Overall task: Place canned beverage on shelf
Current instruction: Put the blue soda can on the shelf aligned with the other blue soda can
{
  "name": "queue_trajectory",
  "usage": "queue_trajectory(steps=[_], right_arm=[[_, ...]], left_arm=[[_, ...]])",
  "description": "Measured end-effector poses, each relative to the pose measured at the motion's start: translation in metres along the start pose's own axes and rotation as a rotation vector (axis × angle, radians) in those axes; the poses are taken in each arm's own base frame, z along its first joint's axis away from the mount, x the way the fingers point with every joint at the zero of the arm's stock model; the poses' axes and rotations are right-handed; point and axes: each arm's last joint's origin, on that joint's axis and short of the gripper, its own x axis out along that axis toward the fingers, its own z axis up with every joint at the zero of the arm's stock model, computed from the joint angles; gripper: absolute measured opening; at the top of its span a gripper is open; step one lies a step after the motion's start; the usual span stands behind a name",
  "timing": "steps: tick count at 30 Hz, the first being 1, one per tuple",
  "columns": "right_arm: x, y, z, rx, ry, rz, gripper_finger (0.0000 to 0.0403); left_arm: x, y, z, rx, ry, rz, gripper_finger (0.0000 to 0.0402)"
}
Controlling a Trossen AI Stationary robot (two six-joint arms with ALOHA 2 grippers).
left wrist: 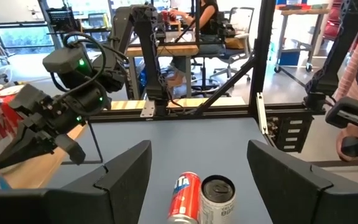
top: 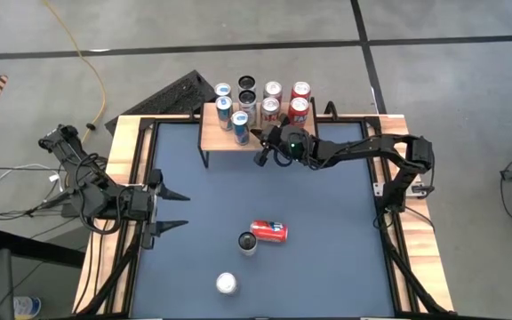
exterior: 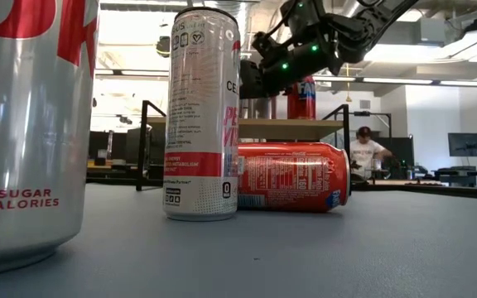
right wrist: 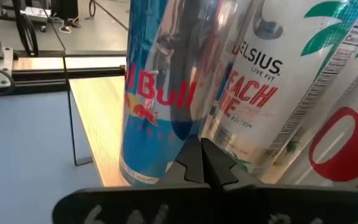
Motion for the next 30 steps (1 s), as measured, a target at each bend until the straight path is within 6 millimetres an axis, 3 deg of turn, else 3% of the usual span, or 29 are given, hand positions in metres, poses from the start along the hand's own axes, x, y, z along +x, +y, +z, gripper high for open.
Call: queue_trajectory(steps=[15, 21, 30], right_arm=[[0.0015, -0.0033, 0.0011, 0.024, -0.023, 0.037, 0.0000], [-0.0072, 0.0028, 0.0088, 0.015, -0.023, 0.015, 0.0000], [-0.0030, 0.0030, 0.0027, 0.032, -0.006, 0.029, 0.0000]], left_arm=[[0.0000, 0.0002, 0.0001, 0.000, -0.001, 0.009, 0.0257], [0.0000, 0.0003, 0.0001, 0.006, -0.001, 0.009, 0.0257], [0.0000, 0.0003, 0.0001, 0.014, -0.001, 0.009, 0.0257]])
